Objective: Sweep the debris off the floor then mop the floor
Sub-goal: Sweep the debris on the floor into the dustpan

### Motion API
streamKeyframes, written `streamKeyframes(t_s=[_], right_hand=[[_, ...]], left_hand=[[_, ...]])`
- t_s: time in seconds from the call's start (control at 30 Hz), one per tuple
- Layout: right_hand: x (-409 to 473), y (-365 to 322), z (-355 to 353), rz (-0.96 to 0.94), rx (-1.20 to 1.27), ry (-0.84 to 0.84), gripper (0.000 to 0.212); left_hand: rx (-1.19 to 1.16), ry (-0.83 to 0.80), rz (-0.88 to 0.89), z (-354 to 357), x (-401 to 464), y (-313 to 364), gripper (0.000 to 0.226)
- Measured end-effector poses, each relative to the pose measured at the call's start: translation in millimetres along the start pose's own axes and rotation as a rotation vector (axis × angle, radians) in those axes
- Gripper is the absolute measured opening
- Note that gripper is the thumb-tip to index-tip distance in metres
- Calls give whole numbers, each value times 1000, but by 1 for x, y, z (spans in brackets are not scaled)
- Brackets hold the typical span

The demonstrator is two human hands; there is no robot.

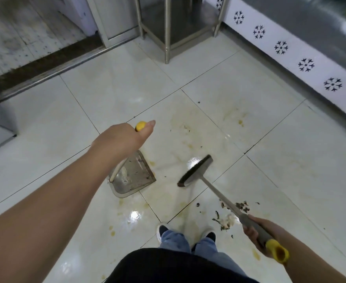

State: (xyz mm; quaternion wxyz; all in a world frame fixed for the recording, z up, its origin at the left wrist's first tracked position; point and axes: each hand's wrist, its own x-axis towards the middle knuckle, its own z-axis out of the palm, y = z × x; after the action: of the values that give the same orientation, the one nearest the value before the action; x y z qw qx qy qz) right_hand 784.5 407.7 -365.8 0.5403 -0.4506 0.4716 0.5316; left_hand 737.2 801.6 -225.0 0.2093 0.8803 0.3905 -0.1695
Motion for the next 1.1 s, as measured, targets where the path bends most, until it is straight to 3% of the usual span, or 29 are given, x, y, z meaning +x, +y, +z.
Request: streamKeyframes(t_s=[0.2,0.33,0.5,0.77,0.93,1.1], right_hand=[[-28,15,12,-20,76,-73,25],[-35,6,27,-1,-12,-137,28],[-16,-28,83,-47,-133,-244,20],[38,-105,182,-101,14,-399,25],[55,-120,164,-110,212,-338,17],[48,-77,100,-88,136,-286,18]], left_hand=[[-15,-30,-1,5,-7,9,81],[13,-33,31,8,-12,12,79],[27,-33,54,11,-21,13,79],[14,-31,18,13,-21,8,75],[0,-20,18,4,-4,10,75],[0,-30,39,-3,4,14,79]])
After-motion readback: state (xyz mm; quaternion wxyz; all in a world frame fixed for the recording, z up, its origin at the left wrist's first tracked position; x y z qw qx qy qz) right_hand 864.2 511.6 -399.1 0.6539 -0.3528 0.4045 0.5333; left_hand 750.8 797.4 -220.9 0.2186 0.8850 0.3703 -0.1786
